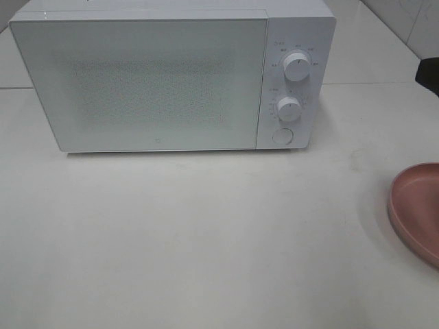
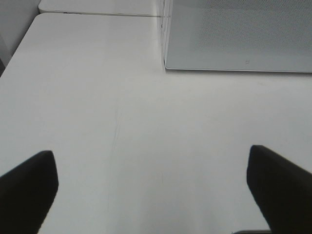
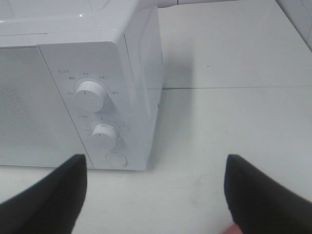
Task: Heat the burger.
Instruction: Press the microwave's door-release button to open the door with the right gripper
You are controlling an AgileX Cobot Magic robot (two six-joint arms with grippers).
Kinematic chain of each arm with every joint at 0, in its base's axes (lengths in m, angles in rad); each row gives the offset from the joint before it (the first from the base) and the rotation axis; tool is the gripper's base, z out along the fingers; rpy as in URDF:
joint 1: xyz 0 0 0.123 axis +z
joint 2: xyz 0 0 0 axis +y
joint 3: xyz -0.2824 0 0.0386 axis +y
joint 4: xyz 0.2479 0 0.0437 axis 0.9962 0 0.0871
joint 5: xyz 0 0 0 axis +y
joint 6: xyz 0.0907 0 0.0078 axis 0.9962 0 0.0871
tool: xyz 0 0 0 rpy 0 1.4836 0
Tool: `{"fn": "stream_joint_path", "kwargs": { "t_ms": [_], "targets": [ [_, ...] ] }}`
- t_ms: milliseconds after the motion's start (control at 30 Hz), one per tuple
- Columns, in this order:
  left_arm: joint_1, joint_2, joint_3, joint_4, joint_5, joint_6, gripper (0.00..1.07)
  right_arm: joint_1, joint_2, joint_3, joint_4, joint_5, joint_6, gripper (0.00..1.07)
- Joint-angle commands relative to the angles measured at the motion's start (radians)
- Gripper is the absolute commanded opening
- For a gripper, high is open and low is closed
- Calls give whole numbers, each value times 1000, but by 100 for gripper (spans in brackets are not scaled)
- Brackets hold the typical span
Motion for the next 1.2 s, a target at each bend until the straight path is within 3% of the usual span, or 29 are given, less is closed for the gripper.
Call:
{"fn": "stream_joint_path", "kwargs": {
  "t_ms": [33, 433, 700, 767, 800, 833, 900, 933, 1200],
  "targets": [
    [-1, -17, -1, 0, -13, -2, 98, 0, 43, 10, 4, -114, 8, 75],
    [-1, -17, -1, 1, -13, -2, 98, 0, 284, 15, 4, -432, -62, 75],
    [-1, -17, -1, 1, -13, -2, 98, 36, 396, 107, 210, -746, -263, 75],
    [-1, -17, -1, 1, -13, -2, 98, 116, 434, 136, 331, -843, -356, 76],
    [-1, -17, -1, 1, -13, -2, 98, 116, 434, 136, 331, -843, -356, 76],
    [-1, -17, -1, 1, -13, -2, 98, 173, 463, 145, 423, -888, -394, 77],
    [-1, -17, -1, 1, -13, -2, 98, 199, 479, 146, 458, -903, -407, 77],
    [-1, -17, -1, 1, -13, -2, 98, 261, 513, 148, 532, -950, -435, 77],
    [-1, -17, -1, 1, -13, -2, 98, 469, 648, 148, 723, -1133, -488, 76]
  ]
}}
